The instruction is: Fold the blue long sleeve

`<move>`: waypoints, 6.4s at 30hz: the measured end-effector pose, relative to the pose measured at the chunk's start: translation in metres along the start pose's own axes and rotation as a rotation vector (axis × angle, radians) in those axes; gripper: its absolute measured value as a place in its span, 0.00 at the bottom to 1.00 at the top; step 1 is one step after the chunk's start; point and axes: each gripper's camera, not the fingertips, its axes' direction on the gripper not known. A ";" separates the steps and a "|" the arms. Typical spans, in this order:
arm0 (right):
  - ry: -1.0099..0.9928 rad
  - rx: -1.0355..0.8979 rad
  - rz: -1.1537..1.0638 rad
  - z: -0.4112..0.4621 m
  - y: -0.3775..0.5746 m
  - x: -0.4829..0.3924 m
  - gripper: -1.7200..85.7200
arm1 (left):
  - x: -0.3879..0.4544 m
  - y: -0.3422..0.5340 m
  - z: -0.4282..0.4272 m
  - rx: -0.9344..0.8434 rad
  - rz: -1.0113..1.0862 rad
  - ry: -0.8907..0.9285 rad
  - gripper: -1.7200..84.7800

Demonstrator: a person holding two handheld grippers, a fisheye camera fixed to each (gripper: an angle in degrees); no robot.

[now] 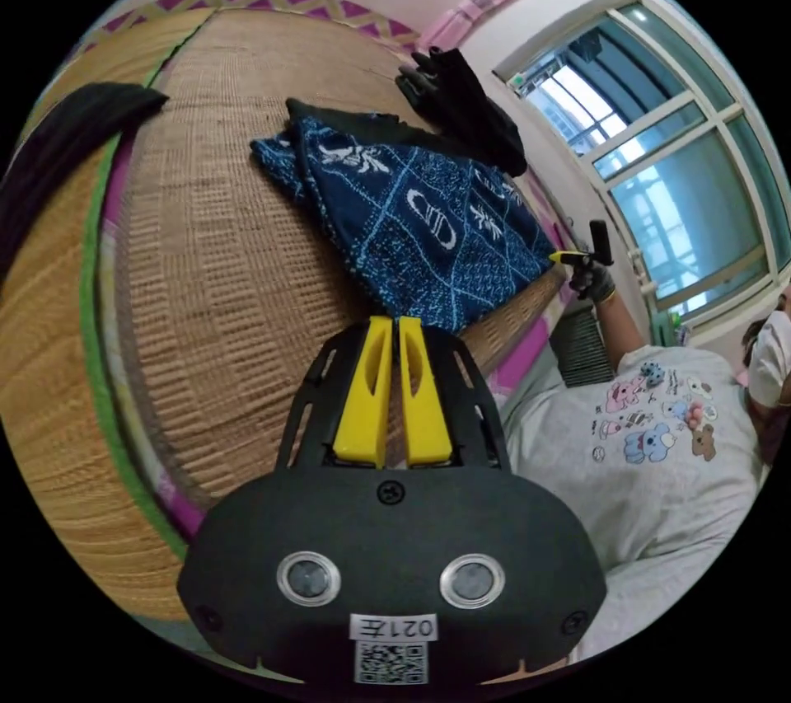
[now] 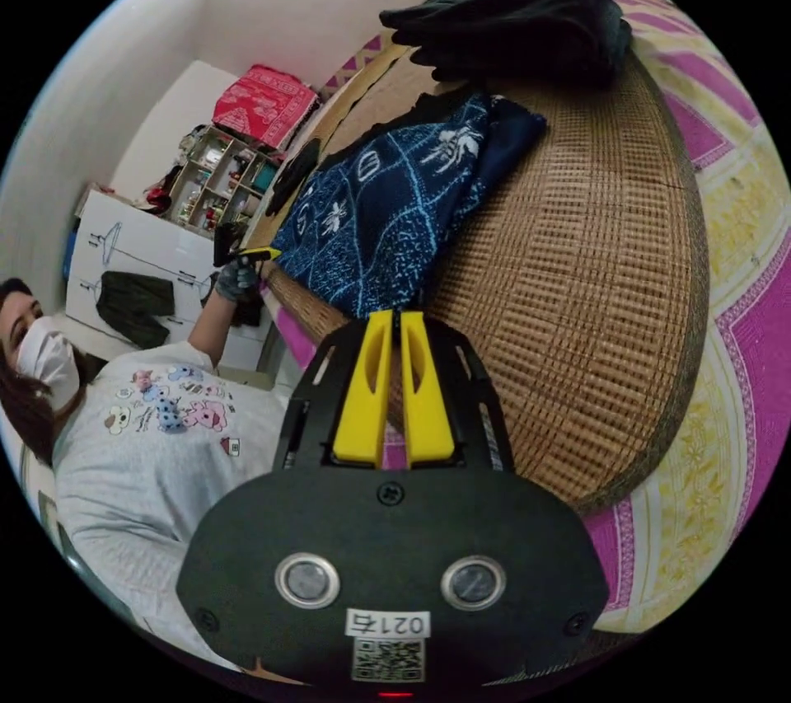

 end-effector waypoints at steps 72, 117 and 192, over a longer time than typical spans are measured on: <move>-0.008 -0.319 -0.672 0.313 -0.256 -0.238 0.09 | -0.032 0.082 -0.115 0.699 -0.423 -0.013 0.10; -0.150 0.243 -0.206 0.082 -0.342 -0.066 0.09 | 0.151 -0.218 -0.071 0.408 0.118 0.165 0.02; 0.433 -0.069 -0.973 0.609 -0.167 -0.376 0.09 | -0.045 0.016 -0.090 0.484 -0.431 0.002 0.10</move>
